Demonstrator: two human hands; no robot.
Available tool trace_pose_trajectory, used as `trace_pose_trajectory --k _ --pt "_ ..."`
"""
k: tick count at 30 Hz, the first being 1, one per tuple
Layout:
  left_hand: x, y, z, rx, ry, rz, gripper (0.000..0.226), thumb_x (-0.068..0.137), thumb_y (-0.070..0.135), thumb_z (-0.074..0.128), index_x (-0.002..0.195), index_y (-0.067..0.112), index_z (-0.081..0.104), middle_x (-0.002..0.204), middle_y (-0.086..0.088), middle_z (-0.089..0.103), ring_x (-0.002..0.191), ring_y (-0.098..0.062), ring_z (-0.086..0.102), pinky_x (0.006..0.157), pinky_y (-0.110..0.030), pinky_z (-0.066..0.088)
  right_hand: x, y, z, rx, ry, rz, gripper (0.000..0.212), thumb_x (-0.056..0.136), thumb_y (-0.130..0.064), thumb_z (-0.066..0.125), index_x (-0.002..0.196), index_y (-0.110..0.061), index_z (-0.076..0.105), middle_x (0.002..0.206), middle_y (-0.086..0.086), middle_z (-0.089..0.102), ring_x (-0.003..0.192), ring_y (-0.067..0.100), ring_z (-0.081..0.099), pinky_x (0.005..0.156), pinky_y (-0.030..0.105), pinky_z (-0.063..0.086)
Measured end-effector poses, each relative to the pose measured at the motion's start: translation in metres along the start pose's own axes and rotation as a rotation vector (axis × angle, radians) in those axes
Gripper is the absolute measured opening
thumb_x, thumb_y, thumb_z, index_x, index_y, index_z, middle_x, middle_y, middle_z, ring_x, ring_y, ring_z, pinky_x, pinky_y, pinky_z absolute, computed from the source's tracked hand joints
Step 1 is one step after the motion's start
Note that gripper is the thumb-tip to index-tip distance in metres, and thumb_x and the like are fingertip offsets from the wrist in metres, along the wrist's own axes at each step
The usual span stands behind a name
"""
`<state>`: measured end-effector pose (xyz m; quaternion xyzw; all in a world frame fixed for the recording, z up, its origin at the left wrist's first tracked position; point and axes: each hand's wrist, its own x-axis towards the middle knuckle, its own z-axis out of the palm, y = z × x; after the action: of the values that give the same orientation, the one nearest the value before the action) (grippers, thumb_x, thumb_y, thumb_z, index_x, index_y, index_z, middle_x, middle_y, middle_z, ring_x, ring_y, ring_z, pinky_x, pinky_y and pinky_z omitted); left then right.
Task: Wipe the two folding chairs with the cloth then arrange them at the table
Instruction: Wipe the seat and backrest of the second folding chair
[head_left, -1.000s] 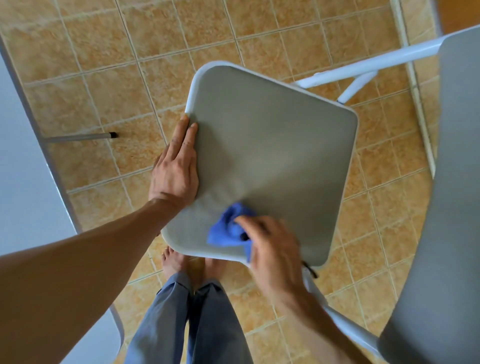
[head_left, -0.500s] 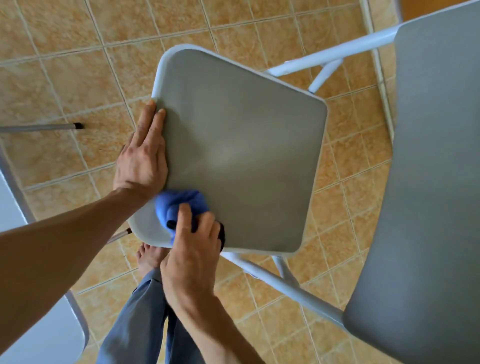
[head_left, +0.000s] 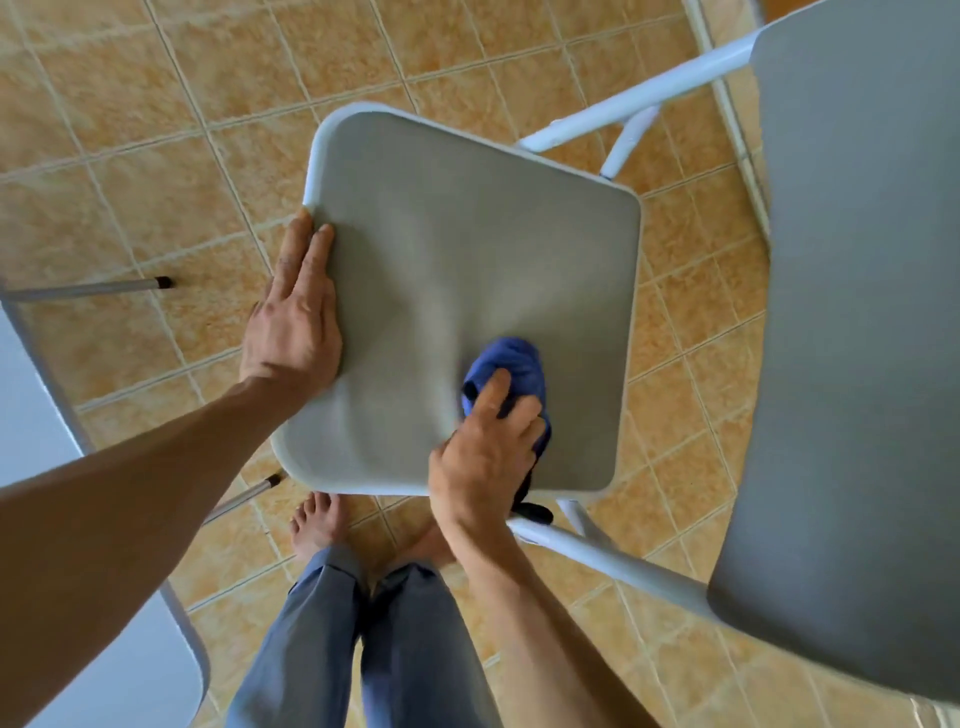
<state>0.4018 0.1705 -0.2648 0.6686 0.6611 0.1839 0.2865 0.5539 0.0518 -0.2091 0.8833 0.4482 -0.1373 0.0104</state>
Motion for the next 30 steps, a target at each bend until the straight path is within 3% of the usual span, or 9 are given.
trace_pose_trajectory --k 3,5,8,11,15,20,24,27,30 --pt "0.006 -0.005 -0.007 0.077 -0.100 0.025 0.057 0.102 0.036 0.024 0.156 0.022 0.017 0.166 -0.001 0.006 0.151 -0.028 0.016 0.117 -0.049 0.028 -0.042 -0.024 -0.008 0.244 -0.402 -0.176 0.069 0.085 -0.012 0.060 0.149 -0.020 0.035 0.134 0.012 0.040 0.121 0.032 0.043 0.100 0.043 0.045" --pt "0.009 -0.005 -0.022 0.205 -0.215 0.021 0.059 0.098 0.030 0.030 0.154 0.016 0.024 0.165 -0.008 0.010 0.150 -0.036 0.014 0.119 -0.053 0.021 -0.041 -0.022 -0.028 0.554 -0.577 -0.117 0.053 0.089 -0.016 0.053 0.141 -0.025 0.047 0.128 0.009 0.050 0.115 0.027 0.055 0.096 0.038 0.048" --pt "-0.013 0.038 -0.054 0.074 -0.310 -0.058 0.049 0.095 0.026 0.037 0.138 0.008 0.051 0.149 -0.018 0.044 0.133 -0.041 0.045 0.110 -0.045 0.035 -0.025 0.002 -0.082 0.792 -0.455 0.121 0.030 0.087 -0.019 0.062 0.115 -0.026 0.059 0.104 -0.002 0.067 0.094 0.015 0.066 0.080 0.027 0.052" --pt "-0.060 0.118 -0.089 -0.285 -0.394 -0.283 0.036 0.101 0.031 0.048 0.135 0.024 0.057 0.129 0.002 0.059 0.114 -0.020 0.056 0.094 -0.027 0.039 -0.012 0.030 -0.142 0.876 -0.326 0.265 0.026 0.083 -0.022 0.073 0.104 -0.022 0.057 0.091 -0.009 0.067 0.082 0.007 0.067 0.068 0.017 0.050" --pt "-0.104 0.224 -0.103 -0.882 -0.581 -0.350 0.040 0.095 0.049 0.047 0.133 0.037 0.055 0.127 0.017 0.063 0.115 -0.002 0.060 0.094 -0.024 0.046 -0.010 0.043 -0.205 0.985 -0.320 0.301 0.023 0.078 -0.028 0.076 0.095 -0.027 0.061 0.089 -0.004 0.073 0.083 0.012 0.073 0.081 0.041 0.059" --pt "-0.117 0.306 -0.080 -1.355 -0.643 -0.450 0.041 0.094 0.045 0.051 0.132 0.032 0.058 0.115 -0.007 0.072 0.101 -0.023 0.071 0.080 -0.032 0.057 -0.015 0.070 -0.274 0.878 -0.266 0.117 0.018 0.098 -0.031 0.054 0.115 -0.032 0.061 0.104 -0.008 0.072 0.098 0.008 0.069 0.093 0.040 0.055" --pt "-0.130 0.356 -0.060 -1.198 -0.500 -0.245 0.050 0.094 0.052 0.053 0.142 0.042 0.046 0.137 0.015 0.059 0.127 -0.003 0.055 0.111 -0.037 0.041 -0.018 0.118 -0.337 0.448 -0.071 -0.122 0.026 0.103 -0.030 0.042 0.125 -0.034 0.056 0.106 -0.015 0.063 0.102 0.009 0.057 0.086 0.021 0.046" --pt "-0.153 0.401 -0.044 -0.934 -0.470 -0.001 0.078 0.084 0.074 0.043 0.152 0.046 0.019 0.158 0.024 0.025 0.147 0.004 0.020 0.121 -0.039 0.024 -0.018 0.159 -0.365 0.335 0.097 -0.064 0.025 0.098 -0.035 0.047 0.115 -0.039 0.065 0.104 -0.016 0.050 0.101 0.008 0.044 0.080 0.009 0.039" --pt "-0.163 0.414 -0.024 -0.673 -0.279 0.193 0.084 0.088 0.068 0.041 0.156 0.037 0.001 0.164 0.019 -0.001 0.151 -0.003 -0.004 0.123 -0.038 0.012 -0.012 0.189 -0.377 0.352 0.208 0.028 0.027 0.093 -0.036 0.052 0.113 -0.047 0.066 0.104 -0.019 0.048 0.100 0.010 0.047 0.073 0.007 0.039"
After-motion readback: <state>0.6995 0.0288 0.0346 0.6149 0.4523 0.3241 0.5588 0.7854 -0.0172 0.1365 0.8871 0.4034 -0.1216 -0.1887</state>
